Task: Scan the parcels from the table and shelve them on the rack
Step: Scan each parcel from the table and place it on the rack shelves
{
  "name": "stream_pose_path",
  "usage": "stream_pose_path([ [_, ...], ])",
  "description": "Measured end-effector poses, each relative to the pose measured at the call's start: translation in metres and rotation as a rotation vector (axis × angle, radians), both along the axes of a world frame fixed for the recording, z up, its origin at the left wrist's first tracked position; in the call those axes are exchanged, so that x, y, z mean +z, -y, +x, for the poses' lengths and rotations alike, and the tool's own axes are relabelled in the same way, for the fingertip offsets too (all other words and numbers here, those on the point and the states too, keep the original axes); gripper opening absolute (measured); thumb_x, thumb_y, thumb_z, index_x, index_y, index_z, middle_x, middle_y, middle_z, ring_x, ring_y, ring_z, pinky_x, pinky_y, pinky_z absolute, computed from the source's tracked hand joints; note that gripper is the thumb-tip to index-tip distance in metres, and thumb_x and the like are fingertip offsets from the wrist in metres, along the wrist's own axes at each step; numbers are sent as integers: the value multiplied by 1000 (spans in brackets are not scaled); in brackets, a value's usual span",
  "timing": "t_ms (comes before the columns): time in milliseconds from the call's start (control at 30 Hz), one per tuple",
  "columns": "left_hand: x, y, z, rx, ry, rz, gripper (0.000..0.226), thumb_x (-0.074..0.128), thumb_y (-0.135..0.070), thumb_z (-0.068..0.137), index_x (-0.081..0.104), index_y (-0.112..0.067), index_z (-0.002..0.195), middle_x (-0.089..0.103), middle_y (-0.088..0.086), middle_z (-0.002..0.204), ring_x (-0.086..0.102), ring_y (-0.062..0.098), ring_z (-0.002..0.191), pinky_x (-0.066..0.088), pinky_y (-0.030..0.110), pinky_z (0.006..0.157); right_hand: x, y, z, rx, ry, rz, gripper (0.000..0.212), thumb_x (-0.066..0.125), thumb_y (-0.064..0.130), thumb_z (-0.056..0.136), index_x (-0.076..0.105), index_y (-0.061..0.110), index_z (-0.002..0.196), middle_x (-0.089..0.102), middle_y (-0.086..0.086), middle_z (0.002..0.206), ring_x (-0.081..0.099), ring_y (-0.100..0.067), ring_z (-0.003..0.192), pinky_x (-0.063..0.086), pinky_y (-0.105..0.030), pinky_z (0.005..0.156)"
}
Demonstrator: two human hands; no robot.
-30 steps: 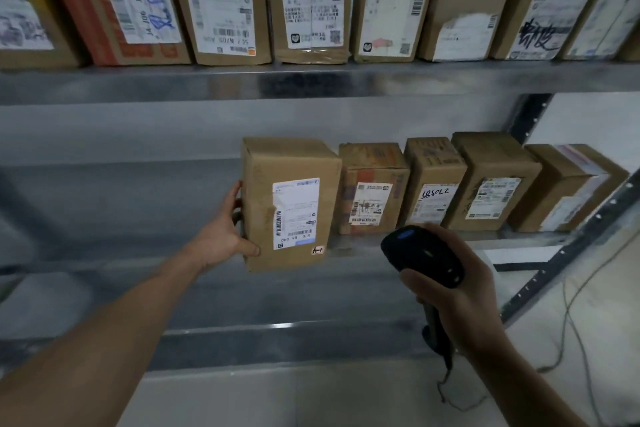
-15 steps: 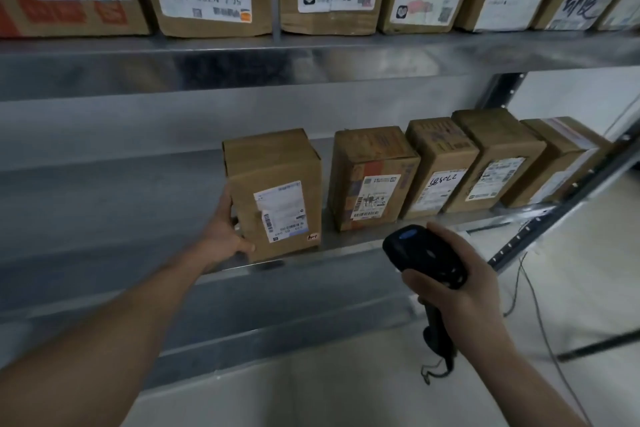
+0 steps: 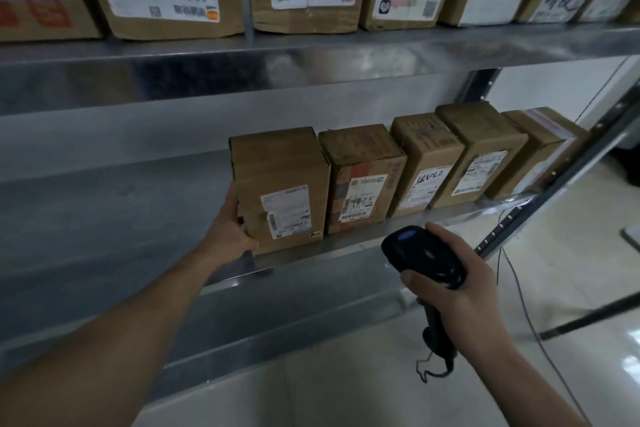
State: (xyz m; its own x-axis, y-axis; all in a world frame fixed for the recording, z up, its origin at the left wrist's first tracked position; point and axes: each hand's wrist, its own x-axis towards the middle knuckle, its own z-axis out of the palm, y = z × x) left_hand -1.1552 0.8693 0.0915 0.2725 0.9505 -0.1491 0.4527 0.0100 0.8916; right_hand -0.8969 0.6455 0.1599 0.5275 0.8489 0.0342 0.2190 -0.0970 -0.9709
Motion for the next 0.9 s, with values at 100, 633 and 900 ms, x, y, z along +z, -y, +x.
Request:
stream_pose_path([
  [100,-3,-1,1,12,-34,-8,101,71,27,70,27,-12,153,52,-19,103,51,-8,88,43,-1,60,-1,1,3,-6,2,-2,77,86,35,55,62,37,128,71,25,111,67,-1,103,57,-54,95],
  [633,-6,66,12,258,-522,-35,74,82,-30,79,46,0,137,53,20,140,55,35,123,46,36,94,-8,45,54,111,-24,24,87,85,50,52,60,32,134,71,15,112,69,-11,102,61,-54,86],
  [900,24,145,92,110,-733,52,54,70,-37,86,59,-19,136,63,9,132,61,30,117,49,31,92,2,107,124,171,8,102,91,80,55,55,56,28,139,70,10,114,67,-7,105,64,-42,82],
])
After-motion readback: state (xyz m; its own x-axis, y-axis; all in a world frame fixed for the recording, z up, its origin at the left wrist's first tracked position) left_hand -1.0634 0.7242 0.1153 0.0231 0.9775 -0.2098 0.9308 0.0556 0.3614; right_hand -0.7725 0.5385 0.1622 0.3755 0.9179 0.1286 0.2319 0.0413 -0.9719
